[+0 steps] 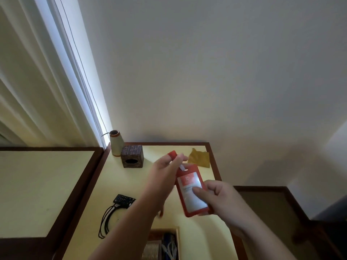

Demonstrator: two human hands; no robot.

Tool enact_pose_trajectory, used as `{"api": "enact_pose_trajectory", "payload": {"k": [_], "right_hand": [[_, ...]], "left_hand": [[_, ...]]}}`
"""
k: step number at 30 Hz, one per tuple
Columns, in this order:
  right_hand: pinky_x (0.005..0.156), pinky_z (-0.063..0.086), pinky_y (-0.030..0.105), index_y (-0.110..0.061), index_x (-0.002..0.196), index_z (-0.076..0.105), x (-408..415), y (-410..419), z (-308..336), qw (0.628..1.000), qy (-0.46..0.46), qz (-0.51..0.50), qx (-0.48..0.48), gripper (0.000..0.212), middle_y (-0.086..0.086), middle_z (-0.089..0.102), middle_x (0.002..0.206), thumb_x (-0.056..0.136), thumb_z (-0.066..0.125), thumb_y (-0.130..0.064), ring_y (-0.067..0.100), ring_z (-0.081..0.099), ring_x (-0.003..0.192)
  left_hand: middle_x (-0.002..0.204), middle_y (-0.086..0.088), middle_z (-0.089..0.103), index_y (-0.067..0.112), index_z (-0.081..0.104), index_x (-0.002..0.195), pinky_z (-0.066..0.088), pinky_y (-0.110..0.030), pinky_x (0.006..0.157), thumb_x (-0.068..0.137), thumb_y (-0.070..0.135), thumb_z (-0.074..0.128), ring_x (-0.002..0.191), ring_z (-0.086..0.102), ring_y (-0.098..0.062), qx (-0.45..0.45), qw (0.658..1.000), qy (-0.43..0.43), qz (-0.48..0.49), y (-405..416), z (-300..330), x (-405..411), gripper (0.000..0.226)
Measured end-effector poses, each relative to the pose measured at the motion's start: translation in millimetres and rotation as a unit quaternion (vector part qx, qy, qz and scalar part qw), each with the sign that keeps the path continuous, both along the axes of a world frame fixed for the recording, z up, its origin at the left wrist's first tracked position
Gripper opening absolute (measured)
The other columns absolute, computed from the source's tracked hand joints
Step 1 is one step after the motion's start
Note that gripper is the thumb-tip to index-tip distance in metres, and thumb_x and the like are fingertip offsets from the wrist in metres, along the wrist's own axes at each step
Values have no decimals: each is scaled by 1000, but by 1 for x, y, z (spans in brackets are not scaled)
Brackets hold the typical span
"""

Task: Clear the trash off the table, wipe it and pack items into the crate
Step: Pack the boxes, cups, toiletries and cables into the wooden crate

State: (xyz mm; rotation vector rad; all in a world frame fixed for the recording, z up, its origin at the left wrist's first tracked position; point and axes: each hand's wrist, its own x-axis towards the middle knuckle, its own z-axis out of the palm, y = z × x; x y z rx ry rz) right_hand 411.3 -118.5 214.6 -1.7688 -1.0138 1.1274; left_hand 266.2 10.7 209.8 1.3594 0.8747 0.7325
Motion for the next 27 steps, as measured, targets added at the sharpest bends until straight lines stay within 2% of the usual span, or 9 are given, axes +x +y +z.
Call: {"api": "enact_pose_trajectory", "payload": {"k": [5, 9, 12, 16, 18, 21, 23, 25, 27], "right_hand": [[66, 60, 27, -15, 107, 74, 32, -18, 9, 998, -29, -31, 40, 27, -3, 80, 90, 96, 69, -39, 11, 77, 78], [71, 66, 52, -18, 104, 71, 67, -23, 17, 993, -46, -82, 65, 23, 5, 79, 89, 97, 68, -40, 24, 79, 79], [70, 65, 55, -27, 102, 71, 75, -25, 31, 994, -38, -70, 79, 18, 11, 76, 91, 99, 65, -44, 32, 78, 78], [60, 63, 40, -33, 108, 72, 67, -24, 59, 991, -91, -13, 97, 19, 6, 73, 92, 97, 67, -47, 29, 76, 74], [58, 62, 39, -35, 108, 72, 56, -20, 75, 988, -109, 17, 112, 17, 2, 72, 88, 98, 66, -47, 28, 75, 71], [54, 59, 32, -34, 109, 72, 34, -13, 104, 981, -132, 56, 127, 17, -1, 73, 85, 101, 63, -46, 24, 72, 68], [53, 57, 31, -31, 107, 72, 23, -8, 124, 977, -153, 66, 136, 19, 1, 75, 86, 101, 62, -47, 25, 74, 70], [54, 57, 31, -27, 106, 70, 16, -5, 144, 972, -178, 51, 148, 25, 0, 76, 86, 100, 62, -49, 24, 76, 72], [53, 57, 32, -22, 105, 68, 14, -5, 158, 968, -193, 15, 160, 27, -1, 77, 83, 100, 63, -48, 24, 76, 69]], "left_hand": [[108, -8, 79, 6, 72, 116, 64, -33, 84, 104, 26, 65, 98, 78, -20, -81, 988, -53, 124, 20, 8, -34, 25], [104, -4, 77, 7, 64, 124, 64, -32, 77, 106, 32, 60, 92, 77, -18, -90, 967, -96, 220, 64, -1, -84, 31], [109, -6, 79, 12, 72, 120, 63, -46, 92, 85, 50, 76, 110, 75, -30, -105, 948, 2, 301, 124, -60, -133, 52], [106, -15, 74, 11, 69, 111, 61, -43, 70, 77, 52, 76, 93, 72, -33, -82, 925, 198, 315, 99, -44, -150, 53], [111, -4, 69, 20, 62, 121, 56, -40, 78, 87, 58, 76, 95, 66, -23, 17, 938, 196, 285, 51, 0, -119, 54], [141, 20, 52, 40, 44, 150, 44, -40, 106, 91, 72, 60, 127, 50, -8, 155, 976, 132, 73, -4, 38, -78, 69], [136, 21, 61, 49, 62, 132, 40, -39, 112, 85, 86, 49, 131, 54, -9, 127, 987, 98, -18, -23, 50, -61, 61], [116, 4, 77, 31, 77, 96, 37, -44, 117, 91, 87, 37, 127, 65, -21, 64, 995, 23, -67, -29, 56, -56, 69], [86, -9, 77, 14, 63, 78, 42, -47, 115, 103, 67, 31, 98, 75, -24, 56, 992, -13, -110, -42, 64, -63, 67]]}}
